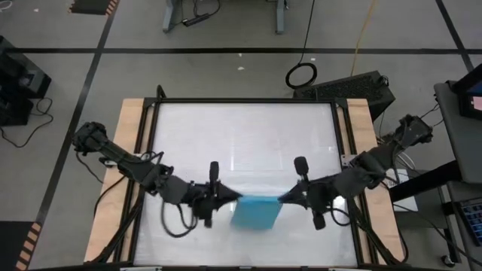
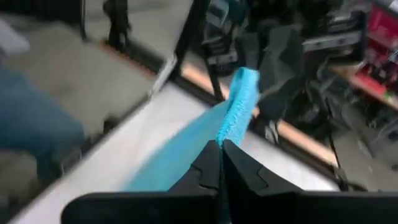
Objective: Roll towel
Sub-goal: Roll the blue towel
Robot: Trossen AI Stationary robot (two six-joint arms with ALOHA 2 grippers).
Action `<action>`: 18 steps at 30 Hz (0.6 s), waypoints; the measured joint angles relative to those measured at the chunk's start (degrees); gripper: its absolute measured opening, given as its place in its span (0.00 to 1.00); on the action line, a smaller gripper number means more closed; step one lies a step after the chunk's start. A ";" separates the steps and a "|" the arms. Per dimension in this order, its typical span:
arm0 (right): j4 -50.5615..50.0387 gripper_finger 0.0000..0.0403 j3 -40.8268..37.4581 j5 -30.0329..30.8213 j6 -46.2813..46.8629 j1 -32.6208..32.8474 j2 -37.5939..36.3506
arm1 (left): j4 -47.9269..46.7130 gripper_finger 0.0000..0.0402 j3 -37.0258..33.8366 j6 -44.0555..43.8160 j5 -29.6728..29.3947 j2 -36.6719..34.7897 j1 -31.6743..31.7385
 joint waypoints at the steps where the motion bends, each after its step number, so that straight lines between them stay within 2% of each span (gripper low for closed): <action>1: -3.58 0.00 1.65 0.33 -0.12 -1.53 0.87 | -1.80 0.01 0.56 -0.01 -2.03 0.37 1.28; 5: -14.39 0.00 4.21 3.04 0.10 -10.48 2.10 | -5.47 0.01 0.22 -1.97 -6.37 0.63 8.69; 9: -18.73 0.00 3.86 2.50 -0.91 -21.11 1.57 | -5.97 0.01 -0.92 -4.16 -6.33 0.60 16.91; 15: -19.25 0.02 -1.65 -3.95 -2.67 -35.06 2.45 | -10.40 0.04 -3.38 -15.28 4.99 3.79 29.17; 18: -18.84 0.09 -7.73 -4.40 -2.62 -41.75 3.95 | -12.71 0.08 -3.39 -17.91 6.00 8.45 33.30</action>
